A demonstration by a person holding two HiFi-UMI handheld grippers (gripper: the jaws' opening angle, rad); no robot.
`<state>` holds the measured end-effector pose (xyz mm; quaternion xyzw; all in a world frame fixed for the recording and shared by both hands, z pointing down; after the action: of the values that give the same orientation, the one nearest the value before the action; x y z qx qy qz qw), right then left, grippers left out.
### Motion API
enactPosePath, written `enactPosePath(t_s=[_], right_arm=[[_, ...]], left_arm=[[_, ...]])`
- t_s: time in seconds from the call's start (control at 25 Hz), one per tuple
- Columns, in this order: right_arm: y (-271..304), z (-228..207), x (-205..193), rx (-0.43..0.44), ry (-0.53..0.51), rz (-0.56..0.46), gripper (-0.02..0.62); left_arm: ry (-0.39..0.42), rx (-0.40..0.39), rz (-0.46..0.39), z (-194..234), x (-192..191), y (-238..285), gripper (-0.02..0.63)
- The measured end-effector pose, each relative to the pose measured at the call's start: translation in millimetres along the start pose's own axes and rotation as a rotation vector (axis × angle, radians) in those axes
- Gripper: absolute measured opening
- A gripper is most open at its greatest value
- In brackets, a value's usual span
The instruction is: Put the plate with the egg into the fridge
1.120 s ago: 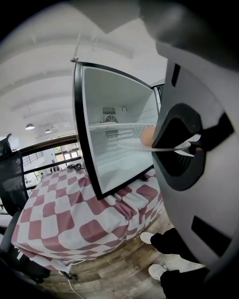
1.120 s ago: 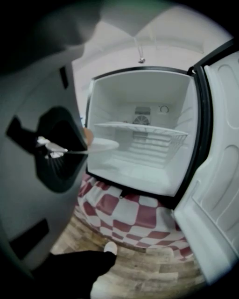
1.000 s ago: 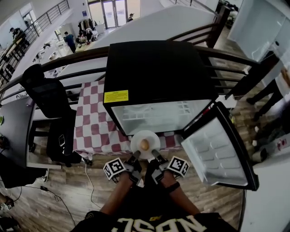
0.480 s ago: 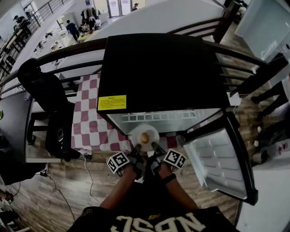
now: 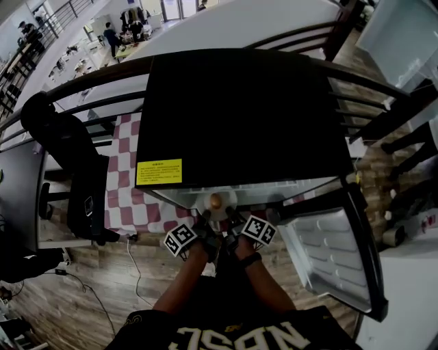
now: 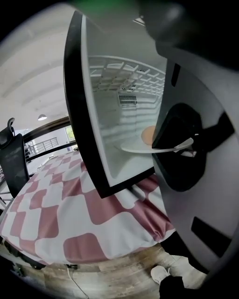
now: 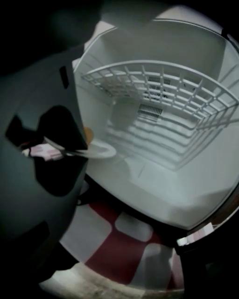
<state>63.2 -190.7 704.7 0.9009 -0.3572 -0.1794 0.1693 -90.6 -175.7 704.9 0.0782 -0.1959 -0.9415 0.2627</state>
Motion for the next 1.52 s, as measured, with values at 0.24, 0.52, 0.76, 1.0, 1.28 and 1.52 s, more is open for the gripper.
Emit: enactPosePath(t_s=[0.24, 0.52, 0.76, 1.0, 1.28, 1.52], right_arm=[[13.2, -13.5, 6.4, -0.025, 0.015, -0.018, 0.037], [22.2, -16.5, 11.3, -0.029, 0.008, -0.027, 0.037], [25.7, -12.8, 15.0, -0.041, -0.015, -0.029, 0.037], [25.7, -6.4, 16.7, -0.131, -0.18, 0.027, 0.06], [26.7, 3.4, 13.5, -0.198, -0.354, 0.075, 0.129], [28.4, 10.8, 5.6, -0.265, -0.571, 0.135, 0.221]], left_arm=[[0.028, 0.023, -0.002, 6.4, 3.2, 17.8, 0.033], [0.015, 0.034, -0.011, 10.7, 7.0, 27.9, 0.034], [0.019, 0.019, -0.015, 11.1, 10.7, 33.4, 0.034], [0.065, 0.058, 0.015, 7.3, 11.3, 34.5, 0.042], [0.215, 0.127, 0.102, 0.1, 13.3, 33.7, 0.078], [0.257, 0.114, 0.109, -0.6, 14.0, 32.3, 0.08]])
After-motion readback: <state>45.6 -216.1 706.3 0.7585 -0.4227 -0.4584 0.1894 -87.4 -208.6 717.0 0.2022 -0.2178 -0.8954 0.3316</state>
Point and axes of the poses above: the fingertips, and each gripper's own axes: y forward along the fingers, z to its left, x out of its top, the point moved 6 cm from there along -y, backward along the fingers, and after that the axes turned 1 degree about -y, right-handed, at the moved point
